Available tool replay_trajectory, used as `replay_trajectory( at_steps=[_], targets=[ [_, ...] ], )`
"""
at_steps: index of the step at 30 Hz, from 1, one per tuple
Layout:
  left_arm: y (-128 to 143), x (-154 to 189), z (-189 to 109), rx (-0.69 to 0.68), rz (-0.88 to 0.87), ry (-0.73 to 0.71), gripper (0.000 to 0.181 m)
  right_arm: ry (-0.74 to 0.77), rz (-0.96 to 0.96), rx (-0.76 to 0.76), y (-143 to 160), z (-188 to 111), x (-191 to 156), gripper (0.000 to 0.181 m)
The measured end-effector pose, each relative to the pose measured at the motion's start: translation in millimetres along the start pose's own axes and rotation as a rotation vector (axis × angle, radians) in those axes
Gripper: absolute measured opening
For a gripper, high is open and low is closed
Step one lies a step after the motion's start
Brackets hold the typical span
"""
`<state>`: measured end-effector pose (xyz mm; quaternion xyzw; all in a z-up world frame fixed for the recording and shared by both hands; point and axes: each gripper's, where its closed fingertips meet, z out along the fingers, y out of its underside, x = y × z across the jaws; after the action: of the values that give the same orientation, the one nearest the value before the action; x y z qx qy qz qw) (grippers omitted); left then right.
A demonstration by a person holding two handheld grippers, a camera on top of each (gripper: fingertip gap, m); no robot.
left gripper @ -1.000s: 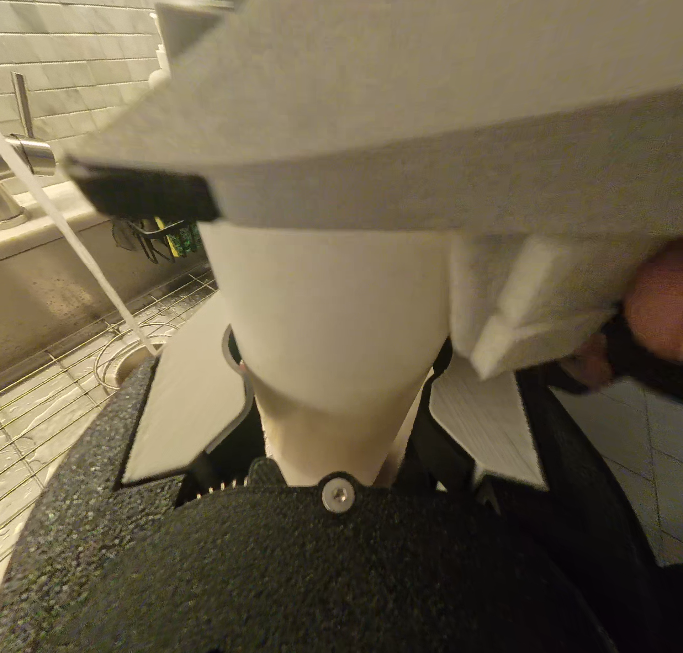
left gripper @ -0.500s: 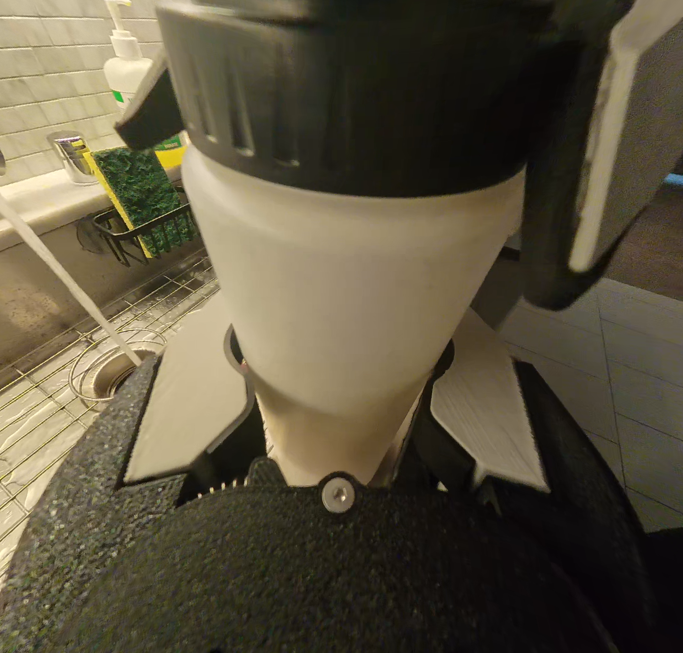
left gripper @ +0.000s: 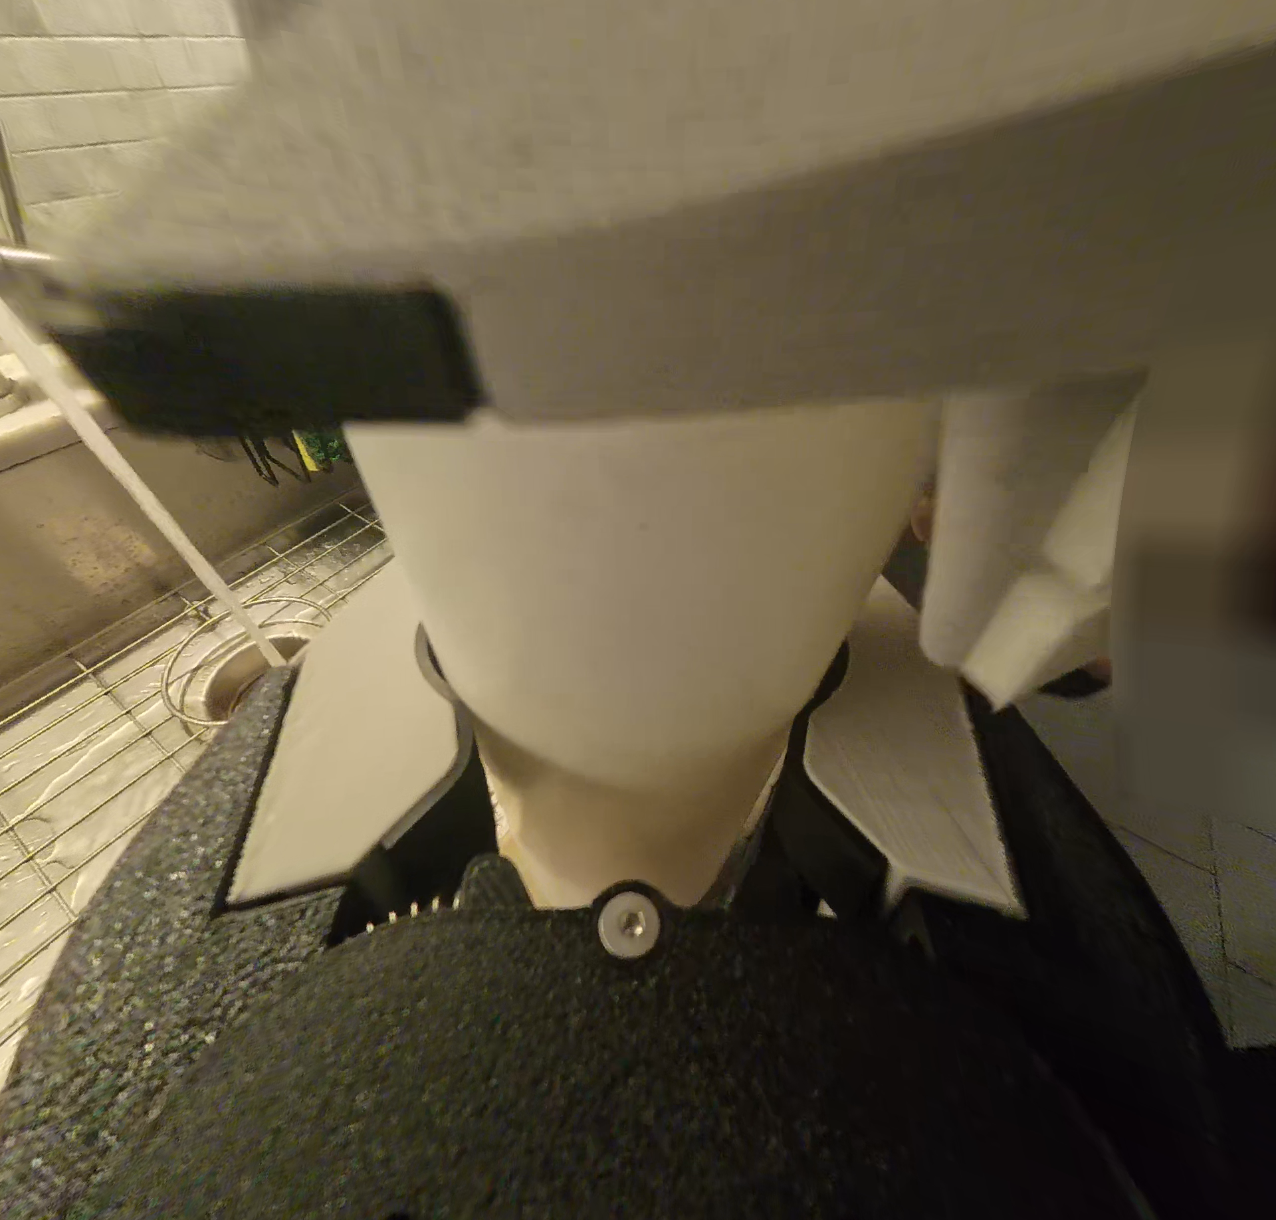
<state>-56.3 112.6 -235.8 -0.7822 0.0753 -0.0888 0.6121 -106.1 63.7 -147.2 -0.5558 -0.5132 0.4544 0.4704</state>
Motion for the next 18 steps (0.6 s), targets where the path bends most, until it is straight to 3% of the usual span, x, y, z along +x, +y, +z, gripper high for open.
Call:
replay_trajectory(
  at_steps=[5,12,18],
  targets=[
    [0.0,0.4,0.9,-0.01,0.0,0.004,0.103,-0.179,-0.064,-0.079,8.7,-3.5,-6.9,0.087],
    [-0.3,4.2,6.0,-0.014,0.008,0.003,0.103,-0.185,-0.106,-0.103,13.9,-3.2,-1.8,0.085],
    [-10.5,10.4,1.5,0.014,-0.028,-0.012,0.106,-0.197,-0.029,-0.06,3.5,-16.6,12.1,0.084]
  ],
)
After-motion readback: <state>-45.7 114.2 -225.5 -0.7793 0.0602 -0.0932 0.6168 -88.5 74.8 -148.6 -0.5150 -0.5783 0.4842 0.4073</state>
